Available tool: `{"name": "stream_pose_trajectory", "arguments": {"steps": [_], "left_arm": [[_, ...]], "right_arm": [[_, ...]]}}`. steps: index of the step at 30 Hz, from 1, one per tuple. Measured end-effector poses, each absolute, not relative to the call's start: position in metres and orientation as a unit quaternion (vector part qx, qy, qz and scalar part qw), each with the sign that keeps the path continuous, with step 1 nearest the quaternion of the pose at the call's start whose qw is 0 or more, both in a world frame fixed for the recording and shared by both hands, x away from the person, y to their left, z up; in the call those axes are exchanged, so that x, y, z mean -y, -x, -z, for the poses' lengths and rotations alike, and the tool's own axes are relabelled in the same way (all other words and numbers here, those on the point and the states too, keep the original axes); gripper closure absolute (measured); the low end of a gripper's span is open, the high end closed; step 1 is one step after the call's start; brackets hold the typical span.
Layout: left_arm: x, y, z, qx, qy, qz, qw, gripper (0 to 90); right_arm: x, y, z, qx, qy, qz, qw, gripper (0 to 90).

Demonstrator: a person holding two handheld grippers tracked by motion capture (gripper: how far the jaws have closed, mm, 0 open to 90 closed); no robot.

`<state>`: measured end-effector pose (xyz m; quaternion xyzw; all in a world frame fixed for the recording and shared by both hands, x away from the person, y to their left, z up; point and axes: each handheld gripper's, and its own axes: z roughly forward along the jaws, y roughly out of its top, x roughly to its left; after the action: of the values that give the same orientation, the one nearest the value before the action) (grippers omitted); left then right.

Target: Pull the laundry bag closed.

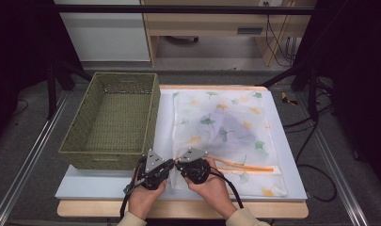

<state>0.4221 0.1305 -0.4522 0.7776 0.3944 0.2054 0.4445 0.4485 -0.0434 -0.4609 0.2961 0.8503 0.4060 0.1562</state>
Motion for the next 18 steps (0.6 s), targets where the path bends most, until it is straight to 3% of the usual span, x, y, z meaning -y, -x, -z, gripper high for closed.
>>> {"name": "stream_pose_trajectory", "arguments": {"steps": [8, 18], "left_arm": [[-0.1315, -0.4226, 0.4526, -0.395, -0.777, -0.207, 0.444, 86.1], [-0.1301, -0.4218, 0.4528, -0.393, -0.779, -0.204, 0.445, 86.1]], "right_arm": [[0.0460, -0.4486, 0.4599, -0.848, -0.301, -0.409, 0.150, 88.0], [0.0474, -0.4518, 0.4603, -0.843, -0.309, -0.416, 0.144, 86.8]]}}
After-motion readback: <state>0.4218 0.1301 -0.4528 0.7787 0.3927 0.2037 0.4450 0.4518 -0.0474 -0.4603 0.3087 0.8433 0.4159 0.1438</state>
